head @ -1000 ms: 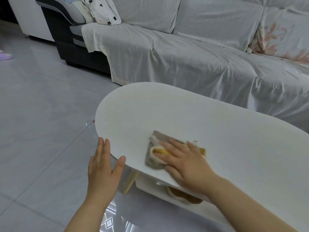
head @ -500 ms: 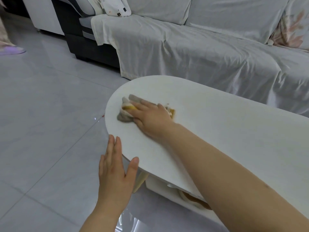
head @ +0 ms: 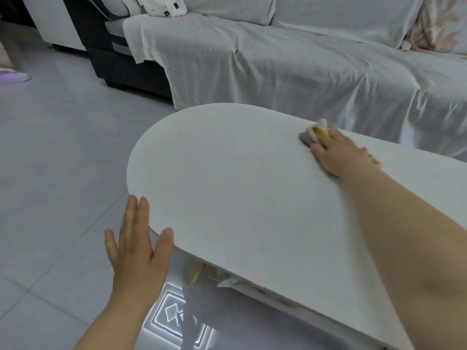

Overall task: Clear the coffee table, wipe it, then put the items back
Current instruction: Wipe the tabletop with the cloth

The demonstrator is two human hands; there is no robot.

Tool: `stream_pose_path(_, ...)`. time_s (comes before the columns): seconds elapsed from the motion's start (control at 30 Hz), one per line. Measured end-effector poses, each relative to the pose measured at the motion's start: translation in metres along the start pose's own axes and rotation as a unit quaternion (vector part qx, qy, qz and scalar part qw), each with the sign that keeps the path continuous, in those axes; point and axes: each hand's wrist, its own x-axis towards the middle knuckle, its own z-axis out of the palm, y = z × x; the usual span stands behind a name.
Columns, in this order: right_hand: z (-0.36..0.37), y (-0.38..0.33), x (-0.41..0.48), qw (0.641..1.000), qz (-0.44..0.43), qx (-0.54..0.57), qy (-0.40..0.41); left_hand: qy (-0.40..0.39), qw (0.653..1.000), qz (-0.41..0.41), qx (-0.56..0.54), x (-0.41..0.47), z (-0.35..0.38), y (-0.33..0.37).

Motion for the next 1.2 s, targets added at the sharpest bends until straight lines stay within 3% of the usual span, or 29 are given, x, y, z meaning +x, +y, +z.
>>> stream_pose_path(0.2, -0.007, 0.052, -0.048, 0.998, 0.046, -0.025, 0.016, -0.025, 0.999, -0.018, 0.032, 0.000, -0.005, 0.008)
stream_pose_path(1.2, 0.000, 0.044, -0.121, 0.996, 0.073, -0.052, -0.014, -0.045, 0.992, -0.004, 0.120, -0.006, -0.003, 0.019)
